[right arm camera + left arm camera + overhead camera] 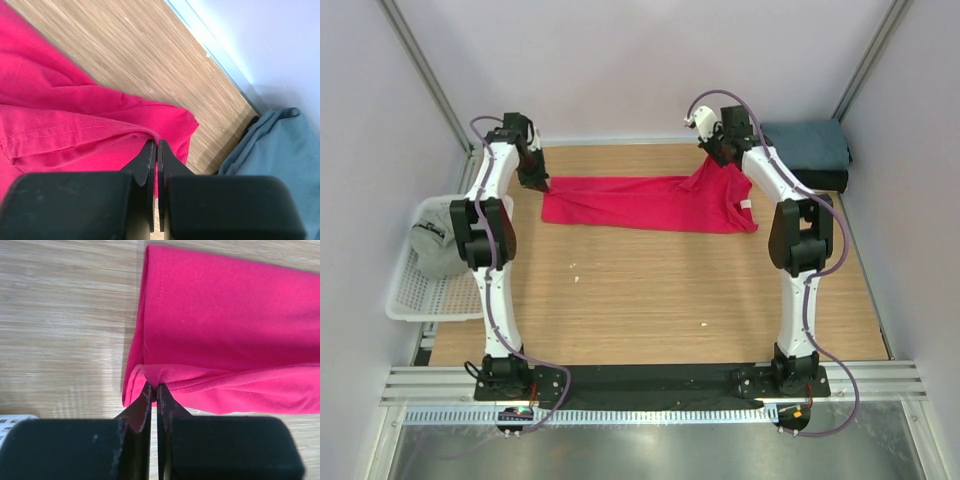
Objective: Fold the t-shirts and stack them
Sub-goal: Fold the tshirt
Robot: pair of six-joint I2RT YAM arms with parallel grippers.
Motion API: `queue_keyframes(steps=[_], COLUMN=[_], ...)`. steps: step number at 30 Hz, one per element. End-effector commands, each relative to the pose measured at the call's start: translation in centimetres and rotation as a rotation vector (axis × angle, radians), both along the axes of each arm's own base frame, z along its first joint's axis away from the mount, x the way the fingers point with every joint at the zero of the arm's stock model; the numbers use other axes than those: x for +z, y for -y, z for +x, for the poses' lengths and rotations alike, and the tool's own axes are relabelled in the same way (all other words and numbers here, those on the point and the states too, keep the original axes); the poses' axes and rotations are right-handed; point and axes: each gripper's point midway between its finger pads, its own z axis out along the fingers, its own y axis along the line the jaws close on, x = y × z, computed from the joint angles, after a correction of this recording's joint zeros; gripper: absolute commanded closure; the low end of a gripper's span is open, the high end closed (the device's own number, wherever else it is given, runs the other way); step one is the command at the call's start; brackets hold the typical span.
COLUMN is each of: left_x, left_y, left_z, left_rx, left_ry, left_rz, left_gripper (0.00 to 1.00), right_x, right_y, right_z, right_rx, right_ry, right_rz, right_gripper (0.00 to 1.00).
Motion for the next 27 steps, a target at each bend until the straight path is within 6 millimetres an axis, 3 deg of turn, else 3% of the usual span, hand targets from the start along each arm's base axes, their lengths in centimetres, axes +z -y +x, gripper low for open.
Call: queue_keyframes(steps=[1,3,5,6,7,8,9,10,11,12,13,15,16,17,20,25,27], left_x=[0.4,0.6,0.9,2.1,2.3,2.9,5.8,5.0,6.5,8.5,8.0,8.2,7.8,7.1,4.2,0.3,-1.4], left_y=[-0.8,-0.8,-0.7,-0.7,-0.5,-0.3,-0.1,0.2,0.7,0.9,1.2,2.0,1.9,3.5,4.0,4.2,4.1], left_z=[0.7,0.6,0.3,0.1,-0.3,-0.2,-0.5,-1.6,-1.3,-1.8,-2.5,-2.9,-3.1,-3.7,-4.1,-4.1,-4.3], left_rx=[0.034,0.034,0.023,0.013,0.006,-0.004,-0.012,-0.019,-0.033,-0.033,-0.041,-0.063,-0.073,-0.112,-0.134,-0.143,-0.138], left_ry=[0.016,0.016,0.017,0.035,0.036,0.069,0.136,0.118,0.18,0.228,0.219,0.23,0.22,0.194,0.128,0.059,0.018], left_rz=[0.023,0.026,0.024,0.024,0.016,0.007,0.001,-0.011,-0.032,-0.039,-0.045,-0.061,-0.058,-0.063,-0.06,-0.073,-0.075], left_gripper=[1.0,1.0,0.73,0.6,0.46,0.43,0.41,0.37,0.36,0.34,0.34,0.34,0.34,0.35,0.36,0.39,0.4], right_x=[2.2,2.3,3.1,3.6,3.1,6.1,6.7,6.1,8.8,9.5,8.7,9.1,8.0,7.4,4.4,-0.8,-1.9], right_y=[-0.1,0.1,0.5,0.5,0.8,0.8,0.9,1.1,1.2,1.2,1.3,1.5,1.6,1.6,2.3,4.8,6.1], right_z=[1.4,1.7,1.9,1.8,1.2,0.9,0.4,-0.7,-1.3,-1.9,-2.8,-4.0,-4.8,-5.3,-6.5,-7.1,-7.0], right_rx=[-0.009,-0.035,-0.077,-0.089,-0.103,-0.111,-0.123,-0.128,-0.131,-0.143,-0.149,-0.161,-0.17,-0.171,-0.189,-0.246,-0.278], right_ry=[0.067,0.078,0.098,0.107,0.095,0.162,0.174,0.158,0.216,0.222,0.192,0.17,0.119,0.09,-0.016,-0.156,-0.188], right_rz=[0.016,0.026,0.037,0.045,0.048,0.076,0.096,0.099,0.124,0.149,0.147,0.16,0.163,0.158,0.128,0.116,0.135], right_gripper=[0.99,0.95,0.83,0.72,0.68,0.65,0.63,0.61,0.59,0.57,0.57,0.57,0.57,0.57,0.57,0.57,0.56])
